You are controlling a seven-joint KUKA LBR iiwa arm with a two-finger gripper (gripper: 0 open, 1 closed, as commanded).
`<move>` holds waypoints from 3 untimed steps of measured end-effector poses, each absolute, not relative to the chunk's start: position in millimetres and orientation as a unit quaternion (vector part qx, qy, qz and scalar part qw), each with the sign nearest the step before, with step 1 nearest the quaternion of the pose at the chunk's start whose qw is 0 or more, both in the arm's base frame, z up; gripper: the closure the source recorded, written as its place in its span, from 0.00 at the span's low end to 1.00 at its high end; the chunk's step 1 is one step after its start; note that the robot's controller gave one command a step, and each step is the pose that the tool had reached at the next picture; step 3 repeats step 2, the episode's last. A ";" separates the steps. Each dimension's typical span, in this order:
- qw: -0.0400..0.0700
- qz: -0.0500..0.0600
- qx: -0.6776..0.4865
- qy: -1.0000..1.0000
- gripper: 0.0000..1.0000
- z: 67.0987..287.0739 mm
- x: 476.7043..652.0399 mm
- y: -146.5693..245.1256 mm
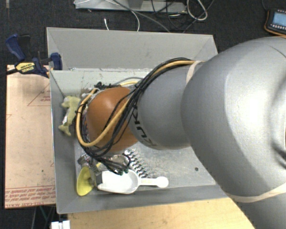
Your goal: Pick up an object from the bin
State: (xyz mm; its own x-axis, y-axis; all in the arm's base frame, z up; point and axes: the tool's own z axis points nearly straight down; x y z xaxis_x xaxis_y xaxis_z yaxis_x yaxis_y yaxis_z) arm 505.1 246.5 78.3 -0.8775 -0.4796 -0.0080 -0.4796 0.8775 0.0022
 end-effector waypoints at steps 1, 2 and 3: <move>0.004 0.003 -0.247 0.969 1.00 87.3 504.2 248.2; 0.003 0.002 -0.243 0.970 1.00 208.6 499.7 251.0; 0.003 0.002 -0.243 0.970 1.00 208.6 499.7 251.0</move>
Offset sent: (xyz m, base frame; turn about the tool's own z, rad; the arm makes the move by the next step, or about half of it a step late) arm -0.0066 0.0049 0.1753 0.0136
